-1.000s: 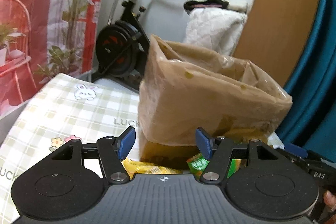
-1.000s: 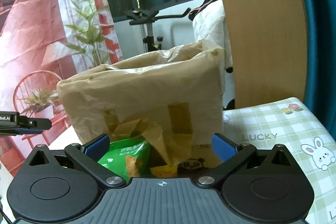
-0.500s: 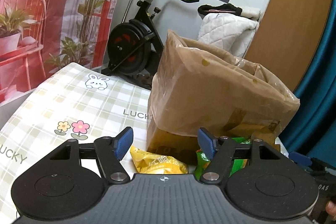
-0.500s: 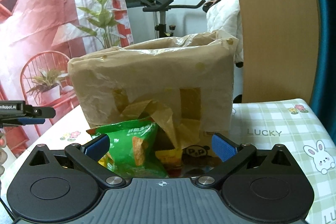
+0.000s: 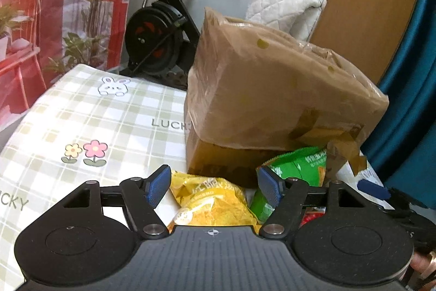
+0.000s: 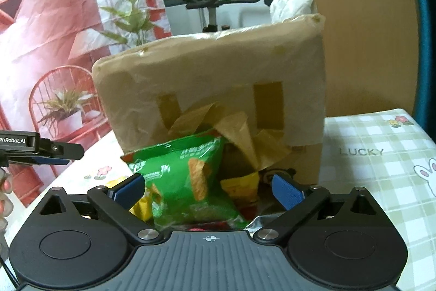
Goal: Organize snacks
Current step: 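Grasp the yellow chip bag with the left gripper while the right grasps the green corn chip bag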
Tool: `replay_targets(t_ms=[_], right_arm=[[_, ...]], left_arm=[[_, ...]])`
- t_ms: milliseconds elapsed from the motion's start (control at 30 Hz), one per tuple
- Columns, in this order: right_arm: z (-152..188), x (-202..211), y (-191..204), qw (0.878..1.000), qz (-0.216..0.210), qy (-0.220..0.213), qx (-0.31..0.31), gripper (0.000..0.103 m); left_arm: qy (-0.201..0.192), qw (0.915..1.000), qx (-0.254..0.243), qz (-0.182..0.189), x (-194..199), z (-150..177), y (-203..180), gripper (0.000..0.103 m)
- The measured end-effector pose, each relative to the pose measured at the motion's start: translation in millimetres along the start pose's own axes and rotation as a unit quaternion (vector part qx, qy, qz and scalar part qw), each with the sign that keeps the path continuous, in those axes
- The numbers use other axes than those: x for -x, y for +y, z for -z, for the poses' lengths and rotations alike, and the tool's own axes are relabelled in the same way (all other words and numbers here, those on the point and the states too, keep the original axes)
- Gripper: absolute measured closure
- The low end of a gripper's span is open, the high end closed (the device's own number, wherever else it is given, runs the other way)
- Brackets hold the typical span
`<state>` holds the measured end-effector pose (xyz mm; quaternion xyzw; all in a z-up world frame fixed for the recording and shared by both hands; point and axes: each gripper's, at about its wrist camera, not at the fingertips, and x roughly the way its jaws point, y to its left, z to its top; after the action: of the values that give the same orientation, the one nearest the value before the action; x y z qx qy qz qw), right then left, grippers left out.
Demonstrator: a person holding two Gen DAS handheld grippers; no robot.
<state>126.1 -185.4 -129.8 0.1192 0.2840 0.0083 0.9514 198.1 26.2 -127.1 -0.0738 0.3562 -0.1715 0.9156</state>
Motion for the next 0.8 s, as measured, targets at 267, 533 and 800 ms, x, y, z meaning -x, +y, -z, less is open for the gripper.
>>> replay_targets(t_ms=[267, 533, 800], right_arm=[[3, -31, 21, 0.999, -0.016, 0.03, 0.04, 0.006], [0, -79, 36, 0.994, -0.007, 0.068, 0.083, 0.025], [5, -59, 27, 0.996, -0.005, 0.062, 0.064, 0.048]], left_arm=[[0.027, 0.9994, 0.02, 0.003, -16, 7, 13, 0.03], [0.058, 0.9976, 0.033, 0.018, -37, 9, 21, 0.028], [0.084, 0.9958, 0.033, 0.017, -62, 12, 19, 0.023]])
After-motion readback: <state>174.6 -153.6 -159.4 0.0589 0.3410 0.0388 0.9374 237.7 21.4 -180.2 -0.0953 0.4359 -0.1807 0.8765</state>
